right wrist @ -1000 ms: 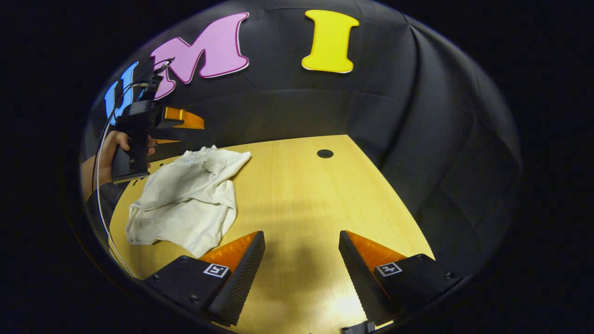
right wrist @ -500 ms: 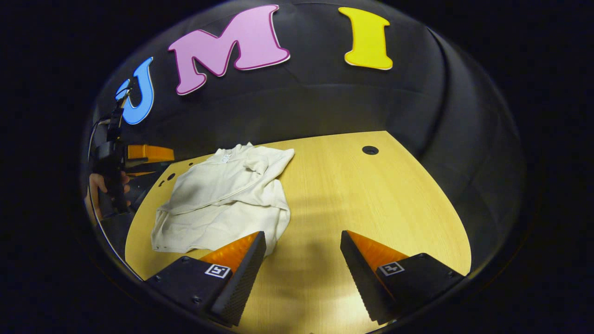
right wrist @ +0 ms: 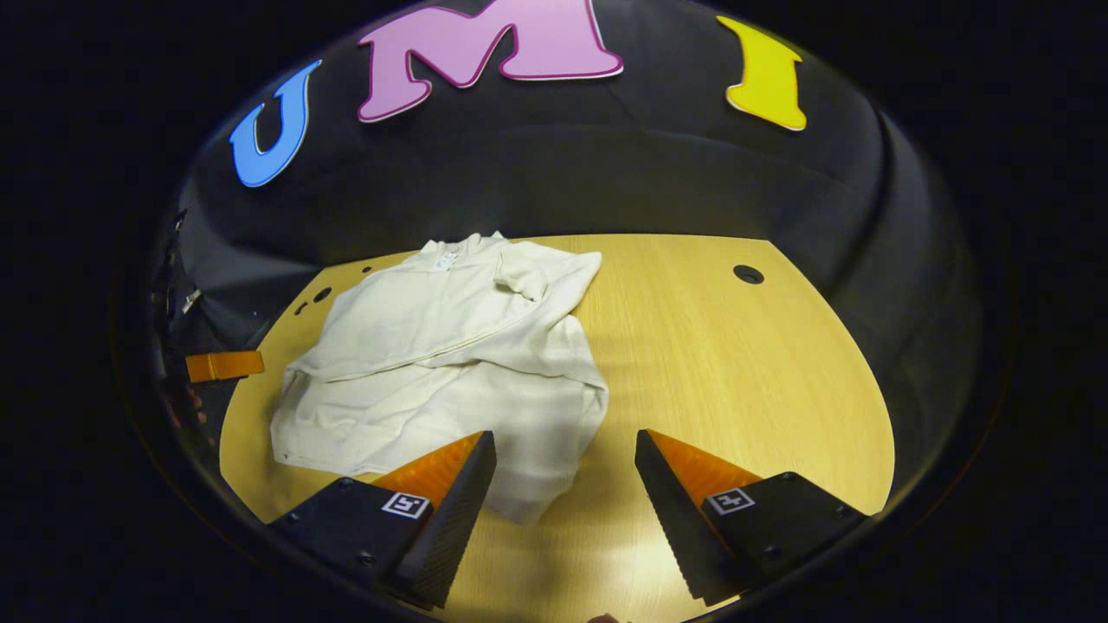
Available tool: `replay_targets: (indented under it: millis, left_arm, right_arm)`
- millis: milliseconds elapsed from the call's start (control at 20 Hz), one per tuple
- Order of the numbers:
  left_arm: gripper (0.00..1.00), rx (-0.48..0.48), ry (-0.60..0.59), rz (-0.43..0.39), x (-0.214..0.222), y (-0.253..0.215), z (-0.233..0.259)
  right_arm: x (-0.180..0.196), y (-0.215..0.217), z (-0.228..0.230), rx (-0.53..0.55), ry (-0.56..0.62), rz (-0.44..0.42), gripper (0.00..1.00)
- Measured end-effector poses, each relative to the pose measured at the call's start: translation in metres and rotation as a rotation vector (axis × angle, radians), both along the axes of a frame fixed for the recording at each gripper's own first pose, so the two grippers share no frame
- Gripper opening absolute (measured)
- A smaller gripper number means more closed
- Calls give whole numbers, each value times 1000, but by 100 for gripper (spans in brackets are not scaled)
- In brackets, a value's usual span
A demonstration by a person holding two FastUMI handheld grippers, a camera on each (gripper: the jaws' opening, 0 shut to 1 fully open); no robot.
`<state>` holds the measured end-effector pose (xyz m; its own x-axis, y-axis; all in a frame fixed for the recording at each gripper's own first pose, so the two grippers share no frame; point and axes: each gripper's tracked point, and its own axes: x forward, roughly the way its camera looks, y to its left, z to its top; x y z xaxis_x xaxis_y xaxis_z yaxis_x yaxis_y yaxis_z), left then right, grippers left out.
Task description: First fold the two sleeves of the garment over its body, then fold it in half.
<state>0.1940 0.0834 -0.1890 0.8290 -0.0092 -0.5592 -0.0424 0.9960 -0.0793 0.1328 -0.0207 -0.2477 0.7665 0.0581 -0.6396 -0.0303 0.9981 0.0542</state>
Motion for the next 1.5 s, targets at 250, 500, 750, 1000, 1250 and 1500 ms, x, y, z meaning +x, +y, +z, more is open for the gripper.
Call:
replay_targets:
  millis: [250, 500, 750, 1000, 1250, 1500]
  left_arm:
    - [98, 18, 77, 18, -18, 14, -41]
    - [98, 51, 140, 42, -25, 17, -76]
    - [99, 67, 178, 71, -31, 16, -97]
    - [96, 98, 170, 62, -30, 6, -99]
    - [46, 102, 141, -22, -24, -19, -101]
    - [16, 36, 118, -29, -17, -32, -98]
  right_arm:
    - [10, 14, -28, -19, 41, -14, 99]
    - [16, 19, -54, 34, 102, -94, 99]
    - [13, 19, -72, 18, 133, -121, 100]
    - [8, 23, -77, -24, 119, -111, 97]
    - [12, 46, -77, 7, 98, -60, 46]
    - [14, 51, -78, 47, 113, -54, 11]
